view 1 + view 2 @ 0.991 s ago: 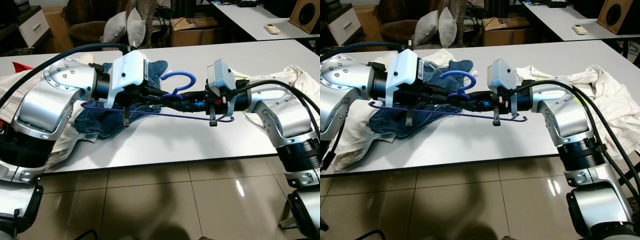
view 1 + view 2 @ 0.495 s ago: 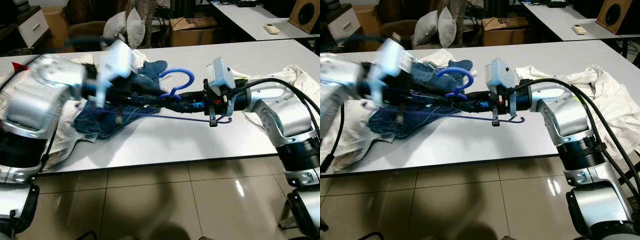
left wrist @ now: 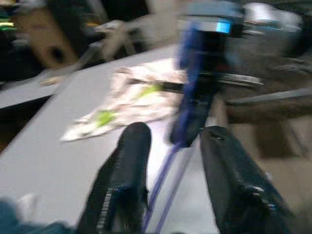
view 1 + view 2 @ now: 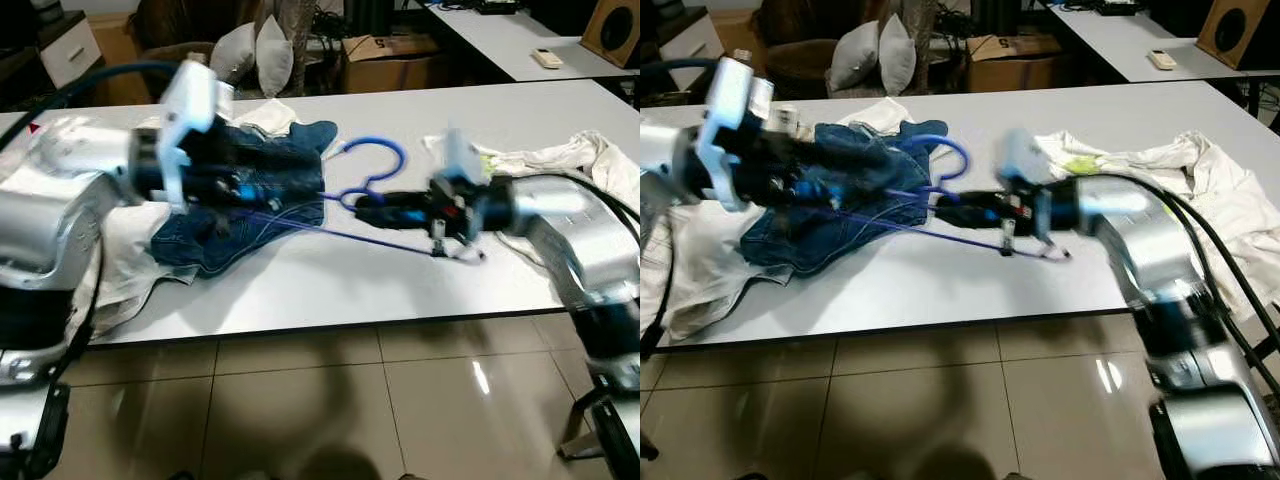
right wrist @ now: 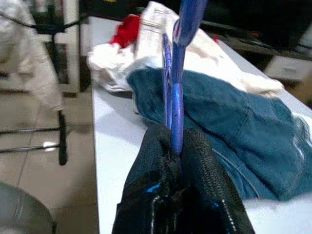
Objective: Hang hanger
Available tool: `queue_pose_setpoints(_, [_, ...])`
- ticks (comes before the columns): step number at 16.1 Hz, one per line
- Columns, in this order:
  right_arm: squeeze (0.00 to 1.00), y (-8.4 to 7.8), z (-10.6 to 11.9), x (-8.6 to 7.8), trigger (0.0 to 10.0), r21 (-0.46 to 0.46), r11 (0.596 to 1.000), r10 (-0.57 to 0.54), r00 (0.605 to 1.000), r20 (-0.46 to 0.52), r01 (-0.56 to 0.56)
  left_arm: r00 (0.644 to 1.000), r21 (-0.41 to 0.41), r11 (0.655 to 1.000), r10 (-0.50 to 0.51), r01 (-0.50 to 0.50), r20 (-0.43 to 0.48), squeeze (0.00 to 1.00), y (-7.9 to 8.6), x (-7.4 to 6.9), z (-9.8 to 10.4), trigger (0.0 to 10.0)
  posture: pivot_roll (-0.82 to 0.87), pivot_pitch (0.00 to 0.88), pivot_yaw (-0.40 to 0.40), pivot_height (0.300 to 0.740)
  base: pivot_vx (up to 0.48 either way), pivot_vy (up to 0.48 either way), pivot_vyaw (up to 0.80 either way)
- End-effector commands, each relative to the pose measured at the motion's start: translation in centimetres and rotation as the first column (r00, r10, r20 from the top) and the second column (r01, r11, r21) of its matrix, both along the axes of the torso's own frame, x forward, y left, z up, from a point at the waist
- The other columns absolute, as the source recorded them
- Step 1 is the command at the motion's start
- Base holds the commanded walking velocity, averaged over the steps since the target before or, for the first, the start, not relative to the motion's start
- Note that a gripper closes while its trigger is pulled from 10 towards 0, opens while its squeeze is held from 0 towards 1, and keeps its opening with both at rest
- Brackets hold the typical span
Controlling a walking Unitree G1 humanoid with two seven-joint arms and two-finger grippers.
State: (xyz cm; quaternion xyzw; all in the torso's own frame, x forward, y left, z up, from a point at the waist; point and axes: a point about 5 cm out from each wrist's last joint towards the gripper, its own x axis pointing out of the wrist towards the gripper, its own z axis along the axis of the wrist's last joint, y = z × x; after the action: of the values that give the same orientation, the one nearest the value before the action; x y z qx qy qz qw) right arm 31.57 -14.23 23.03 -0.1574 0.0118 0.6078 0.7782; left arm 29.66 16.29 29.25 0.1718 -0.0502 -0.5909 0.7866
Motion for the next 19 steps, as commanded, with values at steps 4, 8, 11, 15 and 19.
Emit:
queue_pose_setpoints(4, [0.0,-2.6,-1.2,-1.5,0.0,0.12,0.95,-0.288,0.957,-0.025,0.289,0.868,-0.402,0.797,0.496,-0.45,0.012,1.0,3.1,1.3,0.2,10.0,-0.05,0.0,0.055,0.74,0.0,0.0,0.0])
queue_pose_setpoints(8, [0.0,-2.6,-3.1,-4.5,0.0,0.237,0.754,-0.607,0.788,-0.102,0.612,0.608,-0.326,0.53,0.763,-0.783,-0.221,0.26,4.3,-1.1,-6.4,10.0,-0.09,0.0,0.045,0.74,0.0,0.0,0.0])
queue_pose_setpoints(11, [0.0,-2.5,-5.3,-5.7,10.0,0.245,0.529,-0.798,0.575,-0.181,0.812,0.534,-0.25,0.479,0.808,-0.842,-0.25,0.0,1.9,-4.0,-11.0,10.0,-0.09,0.0,0.04,0.74,0.0,0.0,0.0])
queue_pose_setpoints(15, [0.0,-2.1,-5.9,-6.3,10.0,0.198,0.467,-0.862,0.494,-0.116,0.862,0.476,-0.204,0.435,0.845,-0.877,-0.244,0.0,-0.2,-4.9,-12.9,10.0,-0.09,0.002,0.021,0.74,0.0,-0.184,0.0])
queue_pose_setpoints(19, [0.0,-1.3,-5.8,-6.6,10.0,0.203,0.478,-0.859,0.503,-0.093,0.854,0.452,-0.203,0.411,0.857,-0.889,-0.248,0.0,-1.2,-4.8,-13.2,10.0,-0.1,0.012,0.013,0.74,0.0,-0.406,0.0])
